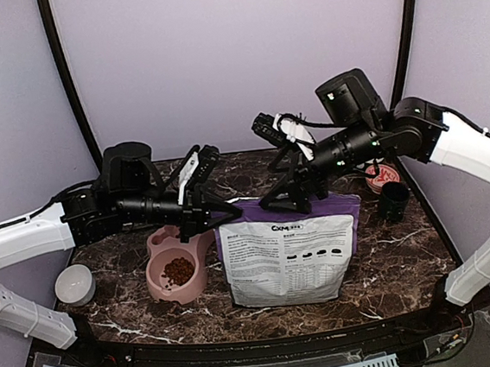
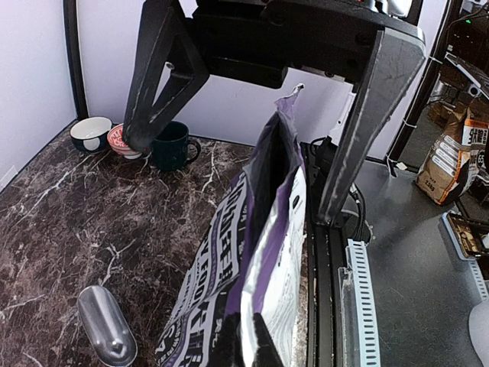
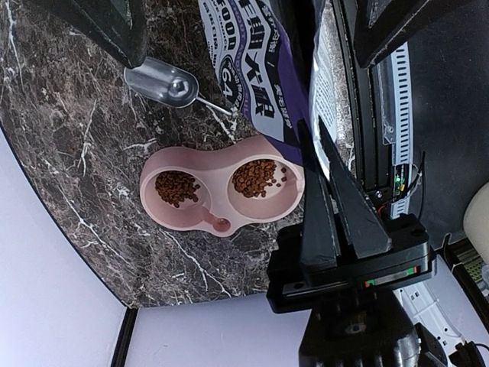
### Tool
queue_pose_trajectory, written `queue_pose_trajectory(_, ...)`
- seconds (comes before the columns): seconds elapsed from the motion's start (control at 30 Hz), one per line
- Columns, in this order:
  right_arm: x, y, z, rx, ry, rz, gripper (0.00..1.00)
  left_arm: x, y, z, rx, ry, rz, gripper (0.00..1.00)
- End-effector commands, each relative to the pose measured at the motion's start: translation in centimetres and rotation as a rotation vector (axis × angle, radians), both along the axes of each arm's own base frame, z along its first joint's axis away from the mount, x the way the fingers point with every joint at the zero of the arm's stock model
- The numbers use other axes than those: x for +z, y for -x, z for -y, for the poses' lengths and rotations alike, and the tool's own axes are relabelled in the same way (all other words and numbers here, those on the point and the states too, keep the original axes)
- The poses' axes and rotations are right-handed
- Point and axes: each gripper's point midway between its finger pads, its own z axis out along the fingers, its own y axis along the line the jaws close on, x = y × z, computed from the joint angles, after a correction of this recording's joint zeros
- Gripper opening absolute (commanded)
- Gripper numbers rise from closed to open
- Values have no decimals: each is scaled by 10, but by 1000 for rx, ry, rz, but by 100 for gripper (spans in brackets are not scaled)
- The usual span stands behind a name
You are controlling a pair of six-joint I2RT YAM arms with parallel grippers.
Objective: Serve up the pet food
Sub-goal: Press the seal on the pet food bag.
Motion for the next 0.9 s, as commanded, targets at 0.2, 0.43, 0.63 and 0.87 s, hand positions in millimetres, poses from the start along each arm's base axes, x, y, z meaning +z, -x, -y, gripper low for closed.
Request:
queue_pose_trajectory(0.2,2,0,-23,25,43,42,90,17,-7,0,15,31,23,0)
queue_pose_trajectory(0.43,-16,10,-36,73,107,26,73,19,-6,-1,15,32,25,0)
queue_pose_trajectory(0.63,-31,11,-34,73,123,34,51,23,-5,-3,14,42,28,0)
queue_pose_trajectory(0.87,-42,12,-27,75,140,50,29,24,-5,-2,15,50,25,0)
